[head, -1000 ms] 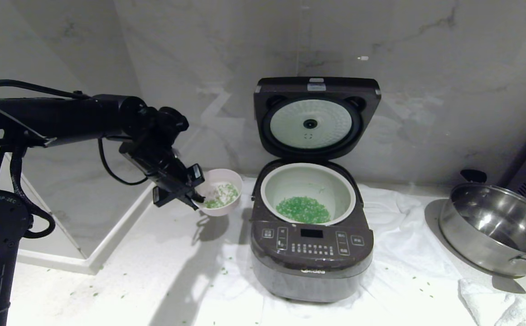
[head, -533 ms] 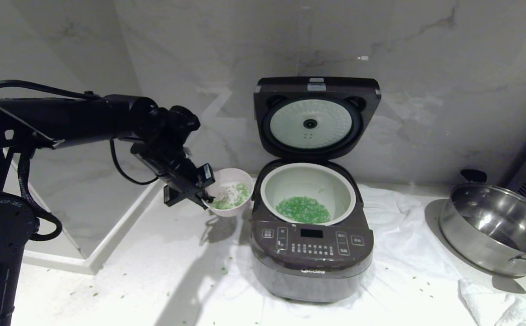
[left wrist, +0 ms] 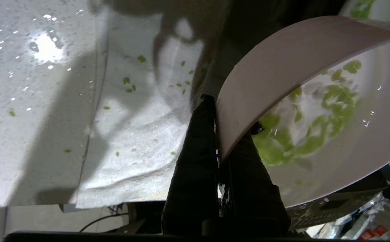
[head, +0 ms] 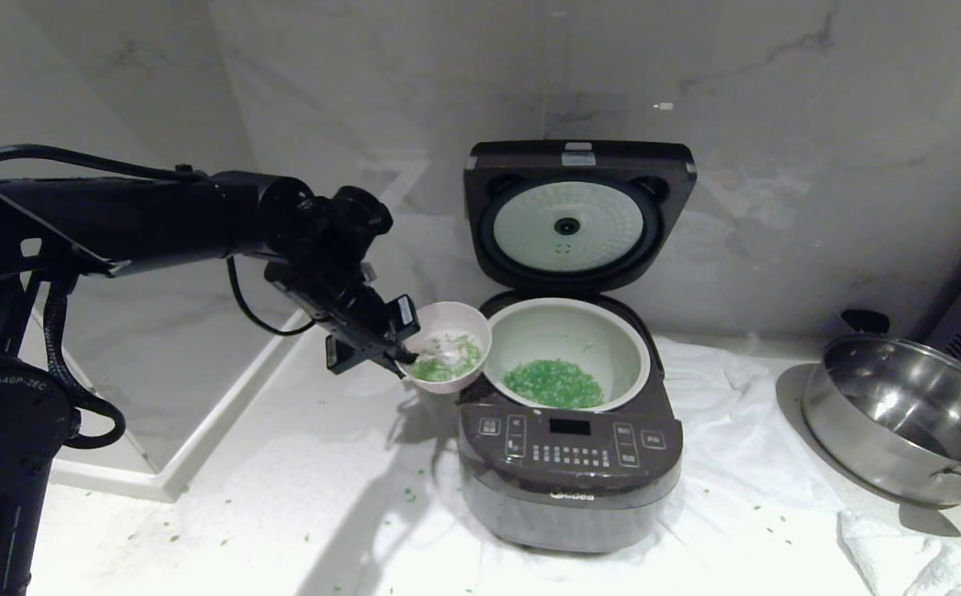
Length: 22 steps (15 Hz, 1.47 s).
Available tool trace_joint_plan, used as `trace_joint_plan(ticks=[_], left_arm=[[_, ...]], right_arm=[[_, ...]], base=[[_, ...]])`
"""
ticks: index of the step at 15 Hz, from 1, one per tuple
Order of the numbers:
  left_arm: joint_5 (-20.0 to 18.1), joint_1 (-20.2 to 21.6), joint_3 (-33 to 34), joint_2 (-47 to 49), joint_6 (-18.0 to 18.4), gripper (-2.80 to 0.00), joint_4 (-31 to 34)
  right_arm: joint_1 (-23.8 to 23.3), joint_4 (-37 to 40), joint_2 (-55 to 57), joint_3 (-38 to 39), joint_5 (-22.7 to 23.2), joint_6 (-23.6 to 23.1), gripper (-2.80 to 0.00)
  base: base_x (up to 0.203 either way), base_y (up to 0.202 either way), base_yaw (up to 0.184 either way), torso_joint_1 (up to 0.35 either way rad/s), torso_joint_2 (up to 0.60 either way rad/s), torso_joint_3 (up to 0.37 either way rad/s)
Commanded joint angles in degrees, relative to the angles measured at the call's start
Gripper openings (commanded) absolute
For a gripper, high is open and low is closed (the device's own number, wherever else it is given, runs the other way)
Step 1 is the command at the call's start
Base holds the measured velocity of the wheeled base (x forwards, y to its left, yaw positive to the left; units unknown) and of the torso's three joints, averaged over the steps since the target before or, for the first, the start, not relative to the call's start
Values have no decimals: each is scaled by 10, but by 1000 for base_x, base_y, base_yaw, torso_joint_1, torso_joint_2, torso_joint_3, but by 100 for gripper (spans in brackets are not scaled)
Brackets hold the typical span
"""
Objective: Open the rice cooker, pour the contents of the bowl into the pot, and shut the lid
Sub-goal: Pour the water from the bowl into the rice cooker
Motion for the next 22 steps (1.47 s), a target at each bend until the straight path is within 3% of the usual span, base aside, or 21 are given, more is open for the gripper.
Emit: trace_joint_plan(ticks=[1,9,14,22], left_arm=[[-1,-16,0,3,-13,-280,-18],[3,-67,0,11,-21,-280,-26],[38,-129,0,28,-23,-280,-40],[39,-137,-1,30,-23,-280,-51]], right_arm=[[0,0,1,0,0,0,-280],[0,0,1,0,0,0,-280],[0,0,1,0,0,0,-280],[0,0,1,0,0,0,-280]], base=[[0,0,0,0,0,0],[0,0,0,0,0,0],[0,0,0,0,0,0],[0,0,0,0,0,0]])
